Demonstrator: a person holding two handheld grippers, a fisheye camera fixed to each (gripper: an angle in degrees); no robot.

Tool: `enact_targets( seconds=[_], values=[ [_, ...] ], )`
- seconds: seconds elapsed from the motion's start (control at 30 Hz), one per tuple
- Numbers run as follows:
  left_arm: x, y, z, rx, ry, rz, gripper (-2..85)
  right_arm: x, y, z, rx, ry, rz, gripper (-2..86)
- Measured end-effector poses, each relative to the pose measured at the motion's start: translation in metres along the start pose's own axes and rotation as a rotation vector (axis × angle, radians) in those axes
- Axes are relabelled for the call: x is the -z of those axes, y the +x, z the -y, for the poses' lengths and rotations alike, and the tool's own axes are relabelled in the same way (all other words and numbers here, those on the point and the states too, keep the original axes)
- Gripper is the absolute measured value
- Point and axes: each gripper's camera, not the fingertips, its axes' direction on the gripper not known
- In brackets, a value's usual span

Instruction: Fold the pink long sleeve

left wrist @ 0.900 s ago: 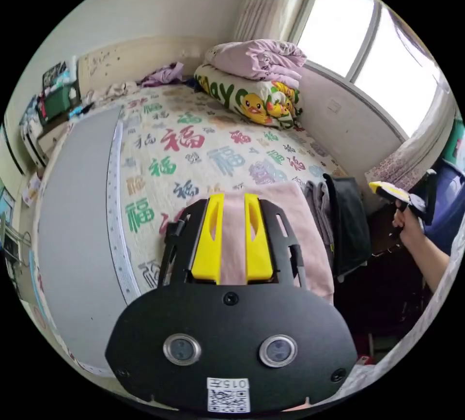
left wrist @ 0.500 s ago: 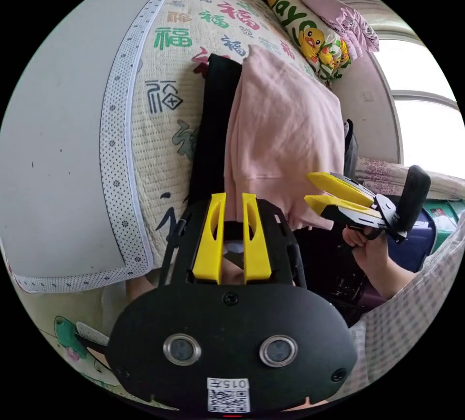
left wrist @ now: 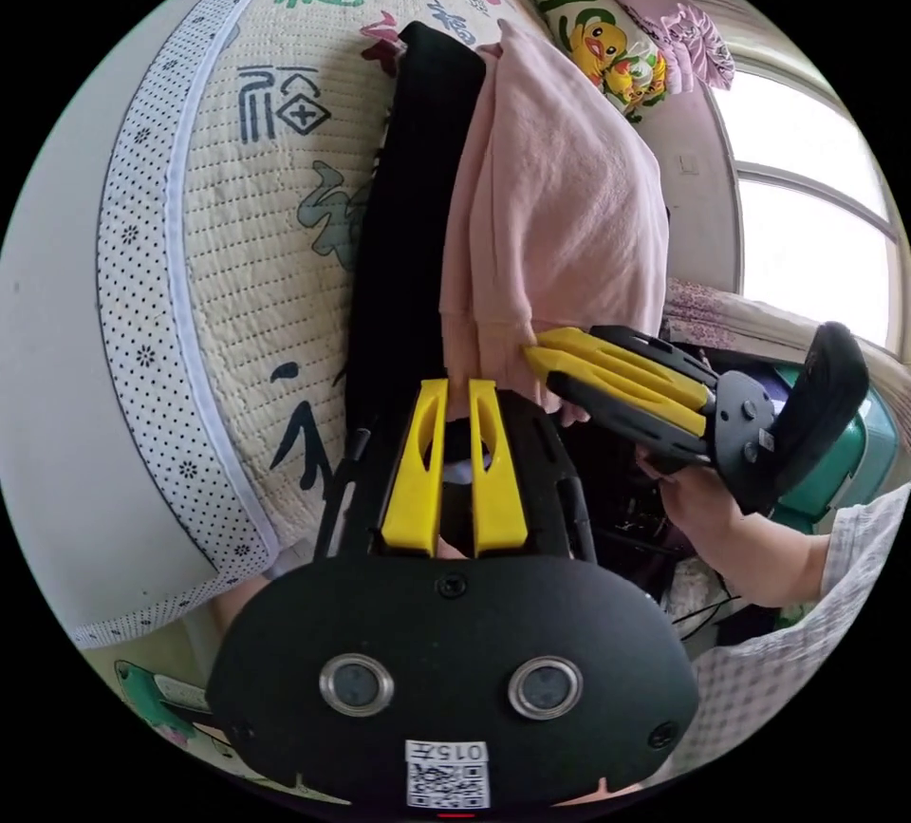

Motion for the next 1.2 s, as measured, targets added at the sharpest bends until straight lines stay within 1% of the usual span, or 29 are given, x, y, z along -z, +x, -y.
enact_targets(
  seconds=[0.1, 0.17, 0.2, 0.27, 0.3, 0.37, 0.4, 0.47, 0.5, 0.57, 0.6, 0.63, 0.7, 0.77, 0.87, 0.9, 0.93, 0.97, 1.0, 1.03, 1.07, 1.1, 1.17, 1.2],
  values=[
    [-0.024, -0.040, 0.014, 0.002, -0.017, -0.055, 0.6, 0.011, 0.038, -0.020, -0.158, 0.031, 0.170, 2.6],
    [-0.029, -0.064, 0.018, -0.025, 0.061, -0.186, 0.1, 0.034, 0.079, -0.052, -0.327, 0.138, 0.321, 1.9],
    [-0.028, -0.069, 0.018, -0.037, 0.093, -0.224, 0.0, 0.041, 0.090, -0.061, -0.365, 0.170, 0.351, 1.8],
    [-0.029, -0.080, 0.020, -0.102, 0.153, -0.362, -0.2, 0.072, 0.132, -0.104, -0.472, 0.314, 0.451, 1.3],
    [-0.030, -0.081, 0.021, -0.121, 0.156, -0.383, -0.2, 0.081, 0.142, -0.115, -0.492, 0.350, 0.477, 1.2],
    [-0.035, -0.089, 0.024, -0.175, 0.212, -0.441, -0.4, 0.111, 0.181, -0.154, -0.517, 0.526, 0.638, 0.9],
    [-0.037, -0.092, 0.026, -0.185, 0.229, -0.460, -0.4, 0.118, 0.189, -0.162, -0.516, 0.574, 0.690, 0.8],
    [-0.043, -0.105, 0.035, -0.227, 0.329, -0.578, -0.6, 0.145, 0.211, -0.183, -0.457, 0.685, 0.810, 0.7],
    [-0.044, -0.109, 0.038, -0.239, 0.360, -0.611, -0.6, 0.153, 0.213, -0.184, -0.420, 0.698, 0.819, 0.7],
    [-0.049, -0.120, 0.050, -0.301, 0.461, -0.736, -0.7, 0.183, 0.214, -0.184, -0.259, 0.751, 0.815, 0.6],
    [-0.050, -0.123, 0.053, -0.323, 0.481, -0.764, -0.7, 0.190, 0.213, -0.184, -0.228, 0.769, 0.814, 0.6],
    [-0.050, -0.125, 0.060, -0.388, 0.511, -0.811, -0.7, 0.201, 0.212, -0.184, -0.178, 0.813, 0.830, 0.5],
    [-0.046, -0.129, 0.066, -0.500, 0.555, -0.895, -0.7, 0.211, 0.214, -0.185, -0.129, 0.894, 0.920, 0.5],
    [-0.038, -0.146, 0.069, -0.639, 0.591, -1.040, -0.7, 0.218, 0.211, -0.182, -0.032, 0.996, 1.092, 0.4],
    [-0.022, -0.189, 0.069, -0.724, 0.635, -1.168, -0.6, 0.218, 0.191, -0.167, 0.068, 1.069, 1.243, 0.4],
    [-0.019, -0.201, 0.069, -0.721, 0.639, -1.187, -0.6, 0.216, 0.187, -0.162, 0.073, 1.075, 1.268, 0.4],
    [-0.015, -0.231, 0.073, -0.682, 0.633, -1.228, -0.6, 0.207, 0.178, -0.149, 0.075, 1.075, 1.301, 0.4],
    [-0.013, -0.266, 0.077, -0.627, 0.634, -1.249, -0.6, 0.194, 0.171, -0.133, 0.051, 1.066, 1.316, 0.4],
    [-0.011, -0.285, 0.079, -0.597, 0.636, -1.248, -0.6, 0.187, 0.168, -0.125, 0.033, 1.061, 1.322, 0.3],
    [-0.006, -0.325, 0.083, -0.532, 0.647, -1.229, -0.7, 0.170, 0.163, -0.108, -0.006, 1.054, 1.320, 0.3],
    [0.004, -0.365, 0.085, -0.495, 0.669, -1.161, -0.7, 0.152, 0.162, -0.089, -0.057, 1.047, 1.320, 0.3],
    [0.011, -0.383, 0.087, -0.482, 0.676, -1.113, -0.7, 0.143, 0.162, -0.080, -0.078, 1.050, 1.314, 0.2],
    [0.050, -0.452, 0.100, -0.471, 0.710, -0.937, -0.7, 0.116, 0.169, -0.040, -0.159, 1.074, 1.283, 0.1],
    [0.063, -0.469, 0.104, -0.468, 0.732, -0.903, -0.7, 0.111, 0.173, -0.030, -0.177, 1.085, 1.284, 0.1]
  ],
)
